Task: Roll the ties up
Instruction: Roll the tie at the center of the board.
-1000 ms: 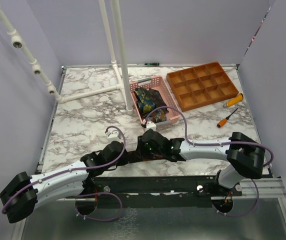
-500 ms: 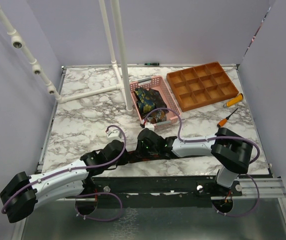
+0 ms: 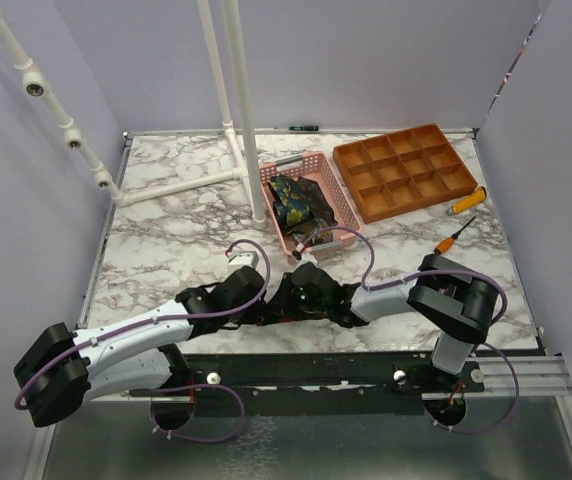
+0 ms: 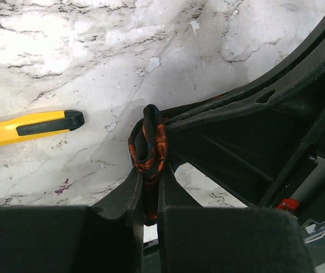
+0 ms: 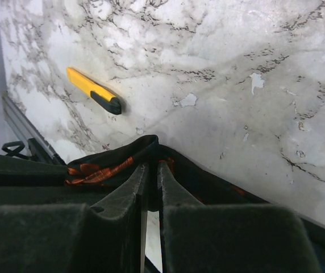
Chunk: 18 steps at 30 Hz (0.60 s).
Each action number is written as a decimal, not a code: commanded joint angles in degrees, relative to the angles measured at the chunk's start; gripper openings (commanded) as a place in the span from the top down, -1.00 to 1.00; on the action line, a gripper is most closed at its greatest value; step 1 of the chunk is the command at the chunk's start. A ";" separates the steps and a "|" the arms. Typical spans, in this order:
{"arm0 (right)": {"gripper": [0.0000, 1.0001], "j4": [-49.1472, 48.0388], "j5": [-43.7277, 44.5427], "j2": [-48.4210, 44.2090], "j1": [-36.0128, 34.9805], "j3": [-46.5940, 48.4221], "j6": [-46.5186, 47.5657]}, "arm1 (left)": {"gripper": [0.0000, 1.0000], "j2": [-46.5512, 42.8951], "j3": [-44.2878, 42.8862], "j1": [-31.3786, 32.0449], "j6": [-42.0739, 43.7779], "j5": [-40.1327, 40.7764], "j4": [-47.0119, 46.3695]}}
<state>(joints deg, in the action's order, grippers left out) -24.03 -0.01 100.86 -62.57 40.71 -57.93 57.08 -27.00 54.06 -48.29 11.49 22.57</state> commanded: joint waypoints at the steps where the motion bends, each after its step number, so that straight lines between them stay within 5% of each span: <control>1: 0.78 -11.34 -5.13 3.55 0.03 -5.54 -3.91 | 1.00 2.47 -5.11 0.82 0.91 0.65 -1.98; 18: 0.69 -32.41 -11.30 9.23 0.34 -8.56 -5.79 | 1.00 12.72 -14.16 5.26 -0.91 6.39 -0.39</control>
<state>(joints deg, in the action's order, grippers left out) -51.40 -5.02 107.26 -60.97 32.01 -63.16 69.36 -38.00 57.98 -46.74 15.27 30.79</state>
